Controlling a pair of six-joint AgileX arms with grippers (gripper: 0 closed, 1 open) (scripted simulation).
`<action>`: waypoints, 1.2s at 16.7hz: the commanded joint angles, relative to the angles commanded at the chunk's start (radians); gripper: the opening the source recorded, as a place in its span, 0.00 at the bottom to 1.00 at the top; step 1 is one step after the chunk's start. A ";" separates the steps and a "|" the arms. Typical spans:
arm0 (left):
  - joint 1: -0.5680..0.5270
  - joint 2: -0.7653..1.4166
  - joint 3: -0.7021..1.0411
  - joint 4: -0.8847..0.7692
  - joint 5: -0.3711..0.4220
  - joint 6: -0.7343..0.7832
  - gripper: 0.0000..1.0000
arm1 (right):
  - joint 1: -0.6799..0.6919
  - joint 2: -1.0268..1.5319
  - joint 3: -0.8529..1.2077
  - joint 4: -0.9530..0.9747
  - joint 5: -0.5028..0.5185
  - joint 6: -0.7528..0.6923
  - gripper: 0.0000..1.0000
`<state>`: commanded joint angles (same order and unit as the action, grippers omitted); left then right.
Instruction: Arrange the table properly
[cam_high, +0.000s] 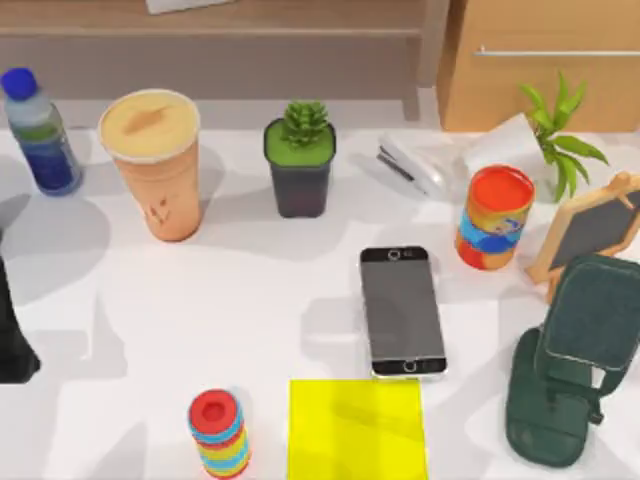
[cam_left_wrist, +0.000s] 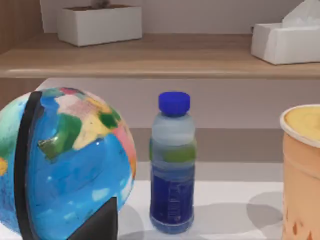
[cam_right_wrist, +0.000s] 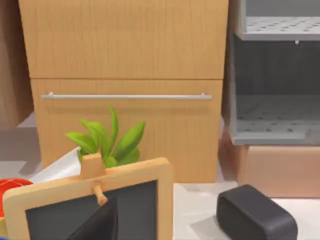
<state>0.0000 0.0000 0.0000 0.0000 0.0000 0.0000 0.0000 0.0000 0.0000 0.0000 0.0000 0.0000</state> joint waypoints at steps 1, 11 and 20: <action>0.000 0.000 0.000 0.000 0.000 0.000 1.00 | 0.000 0.000 0.000 0.000 0.000 0.000 1.00; 0.000 0.000 0.000 0.000 0.000 0.000 1.00 | -0.052 0.460 0.352 -0.325 0.001 -0.180 1.00; 0.000 0.000 0.000 0.000 0.000 0.000 1.00 | -0.135 1.309 0.920 -0.845 0.004 -0.469 1.00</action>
<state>0.0000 0.0000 0.0000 0.0000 0.0000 0.0000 -0.1353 1.3091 0.9196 -0.8446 0.0036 -0.4693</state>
